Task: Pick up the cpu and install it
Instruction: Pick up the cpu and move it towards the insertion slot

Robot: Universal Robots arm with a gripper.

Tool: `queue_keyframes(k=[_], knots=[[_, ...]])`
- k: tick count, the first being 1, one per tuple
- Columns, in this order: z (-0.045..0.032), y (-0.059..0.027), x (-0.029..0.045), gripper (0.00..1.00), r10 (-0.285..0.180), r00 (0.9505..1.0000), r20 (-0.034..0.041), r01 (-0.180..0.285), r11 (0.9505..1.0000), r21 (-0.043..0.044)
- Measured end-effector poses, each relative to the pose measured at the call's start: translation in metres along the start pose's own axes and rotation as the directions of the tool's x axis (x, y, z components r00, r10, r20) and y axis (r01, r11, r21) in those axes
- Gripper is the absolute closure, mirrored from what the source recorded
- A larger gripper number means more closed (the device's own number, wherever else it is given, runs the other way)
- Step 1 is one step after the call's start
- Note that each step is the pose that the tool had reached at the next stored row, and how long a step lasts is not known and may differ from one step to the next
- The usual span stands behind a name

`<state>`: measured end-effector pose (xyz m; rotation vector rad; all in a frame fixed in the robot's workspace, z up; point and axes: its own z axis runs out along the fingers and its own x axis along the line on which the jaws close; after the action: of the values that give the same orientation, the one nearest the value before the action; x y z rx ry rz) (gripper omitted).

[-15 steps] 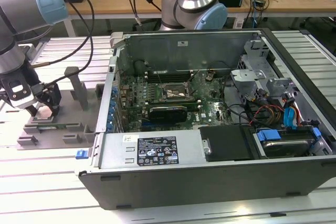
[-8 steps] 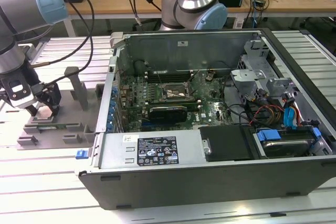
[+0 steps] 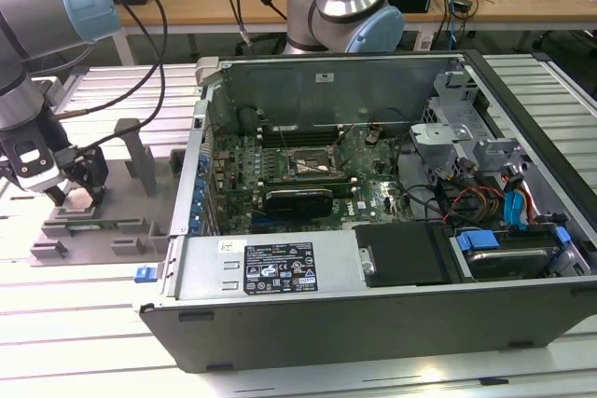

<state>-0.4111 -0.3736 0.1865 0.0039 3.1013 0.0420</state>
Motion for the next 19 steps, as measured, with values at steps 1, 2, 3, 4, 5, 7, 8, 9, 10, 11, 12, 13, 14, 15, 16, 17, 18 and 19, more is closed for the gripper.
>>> queue_keyframes(k=[1,2,3,4,5,7,8,9,10,11,12,13,14,15,16,17,18,19], knots=[[0.0000,0.0000,0.0000,0.34,0.000,1.0000,0.0000,0.000,1.0000,0.0000],[0.0000,0.0000,0.0000,0.34,0.000,1.0000,0.0001,0.000,1.0000,0.0000],[0.0000,0.0000,0.0000,0.35,0.000,1.0000,0.0001,0.000,1.0000,0.0000],[-0.0001,0.0000,0.0000,0.42,0.000,1.0000,0.0000,0.000,1.0000,0.0001],[-0.0001,0.0000,0.0000,0.45,0.000,1.0000,0.0001,0.000,1.0000,0.0000],[-0.0001,0.0000,0.0000,0.45,0.000,1.0000,0.0001,0.000,1.0000,0.0000],[-0.0002,0.0000,0.0000,0.45,0.000,1.0000,0.0001,0.000,1.0000,0.0000],[-0.0003,0.0000,0.0000,0.45,0.000,1.0000,0.0000,0.000,1.0000,0.0000],[-0.0011,0.0000,0.0000,0.45,0.000,1.0000,-0.0003,0.000,1.0000,0.0002],[-0.0027,0.0000,0.0000,0.45,0.000,1.0000,-0.0004,0.000,1.0000,0.0002],[-0.0057,0.0002,-0.0003,0.45,0.000,1.0000,0.0000,0.000,1.0000,0.0000],[-0.0093,0.0003,-0.0005,0.45,0.000,1.0000,0.0000,0.000,1.0000,0.0000],[-0.0127,0.0004,-0.0008,0.45,0.000,1.0000,0.0000,0.000,1.0000,0.0000],[-0.0150,0.0004,-0.0010,0.45,0.000,1.0000,0.0000,0.000,1.0000,0.0000],[-0.0180,0.0005,-0.0012,0.45,0.000,1.0000,0.0001,0.000,1.0000,0.0000],[-0.0220,0.0006,-0.0015,0.45,0.000,1.0000,0.0000,0.000,1.0000,0.0000],[-0.0249,0.0007,-0.0018,0.45,0.000,1.0000,0.0001,0.000,1.0000,0.0000],[-0.0288,0.0008,-0.0021,0.45,0.000,1.0000,0.0000,0.000,1.0000,0.0001]])
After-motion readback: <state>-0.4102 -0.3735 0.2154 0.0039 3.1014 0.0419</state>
